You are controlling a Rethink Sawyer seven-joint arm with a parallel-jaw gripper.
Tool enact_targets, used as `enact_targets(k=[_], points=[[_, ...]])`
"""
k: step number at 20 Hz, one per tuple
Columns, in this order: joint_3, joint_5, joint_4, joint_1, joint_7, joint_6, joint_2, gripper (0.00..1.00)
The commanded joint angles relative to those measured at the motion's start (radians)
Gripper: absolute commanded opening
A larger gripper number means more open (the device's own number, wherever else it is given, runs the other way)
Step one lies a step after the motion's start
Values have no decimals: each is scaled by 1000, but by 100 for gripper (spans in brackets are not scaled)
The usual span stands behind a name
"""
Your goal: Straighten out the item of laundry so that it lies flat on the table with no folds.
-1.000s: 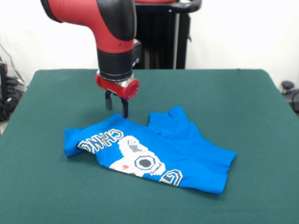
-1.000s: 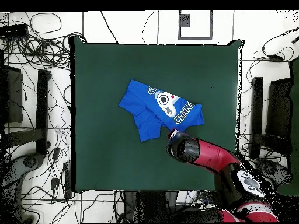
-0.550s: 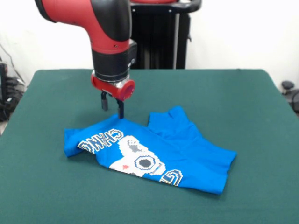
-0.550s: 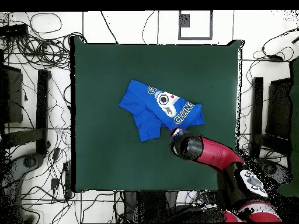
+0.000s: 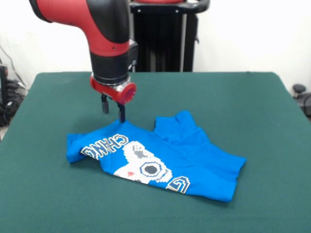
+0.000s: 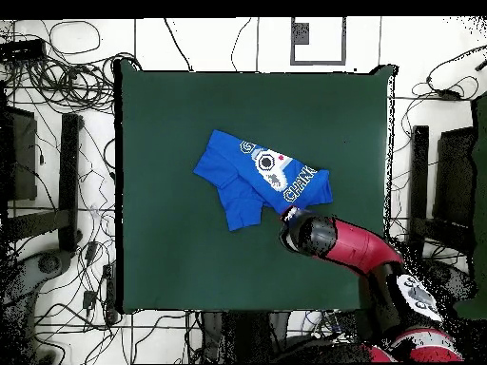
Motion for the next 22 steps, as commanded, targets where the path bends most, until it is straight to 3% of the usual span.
enact_targets(k=[1, 15, 22], points=[[97, 44, -40, 25, 69, 61, 22, 100], [79, 19, 1, 52, 116, -80, 66, 100], [71, 25, -36, 56, 107, -70, 89, 100]])
